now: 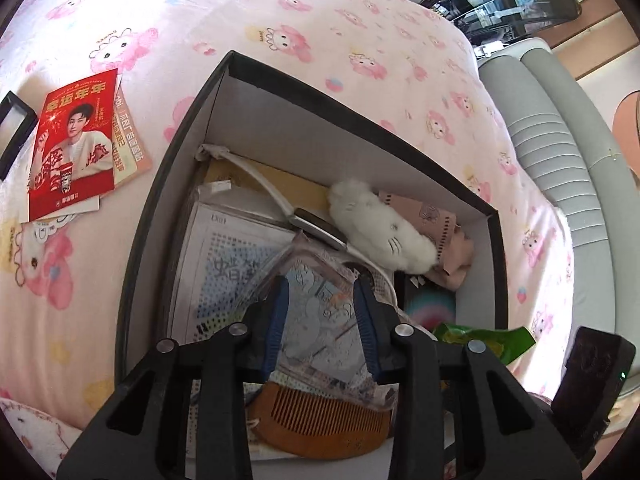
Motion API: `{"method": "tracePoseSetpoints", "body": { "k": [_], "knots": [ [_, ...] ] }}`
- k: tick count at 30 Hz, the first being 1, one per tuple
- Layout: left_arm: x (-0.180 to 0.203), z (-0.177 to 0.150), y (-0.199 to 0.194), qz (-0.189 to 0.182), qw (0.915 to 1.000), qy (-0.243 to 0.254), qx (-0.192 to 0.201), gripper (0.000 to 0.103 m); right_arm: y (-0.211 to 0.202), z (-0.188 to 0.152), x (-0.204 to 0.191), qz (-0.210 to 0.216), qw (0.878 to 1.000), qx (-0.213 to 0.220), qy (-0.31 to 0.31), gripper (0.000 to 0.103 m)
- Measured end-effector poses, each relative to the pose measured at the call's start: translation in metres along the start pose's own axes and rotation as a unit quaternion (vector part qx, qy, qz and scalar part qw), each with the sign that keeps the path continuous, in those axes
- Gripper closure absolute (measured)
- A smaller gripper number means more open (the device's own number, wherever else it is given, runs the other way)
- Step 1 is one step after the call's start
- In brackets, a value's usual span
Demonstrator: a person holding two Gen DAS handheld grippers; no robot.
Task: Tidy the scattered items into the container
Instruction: 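Press the phone case down inside the shoebox with both grippers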
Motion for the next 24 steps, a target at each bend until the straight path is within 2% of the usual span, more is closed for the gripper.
{"method": "tracePoseSetpoints", "body": {
  "k": [4,6,8,15,19,24],
  "knots": [
    [0.007,0.01,-0.008,0.009,0.9995,0.009,0.03,0.067,-0.007,-0.004,0.002,0.012,1.0,-0.005,0.005,0.068],
    [0.005,0.011,-0.002,0.022,0.9996,0.009,0.018,0.061,-0.01,-0.005,0.003,0.012,1.0,-0.003,0.005,0.068],
    [0.004,0.016,0.005,0.035,0.9992,0.017,0.003,0.061,-0.007,-0.003,0.003,0.009,1.0,-0.003,0.002,0.068],
    [-0.002,0.027,0.014,0.077,0.9966,0.029,0.007,0.064,0.0,0.001,-0.002,0.008,1.0,-0.001,-0.007,0.07],
    [-0.001,0.018,0.016,0.065,0.9973,0.026,-0.022,0.064,0.0,0.001,-0.001,0.011,1.0,-0.001,-0.005,0.07],
    [0.007,0.004,0.003,0.032,0.9989,0.02,-0.029,0.064,0.005,-0.003,-0.002,0.005,1.0,-0.017,-0.009,0.07]
  ]
}}
Point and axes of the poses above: each gripper's, at about its wrist camera, not at the fingertips, and y roughly the way its jaws point, x to its right, z to its top, the point moved 10 cm from there along y, roughly the way its jaws point, and after that the axes turned 5 degrees about y, right-handed, at the moved point
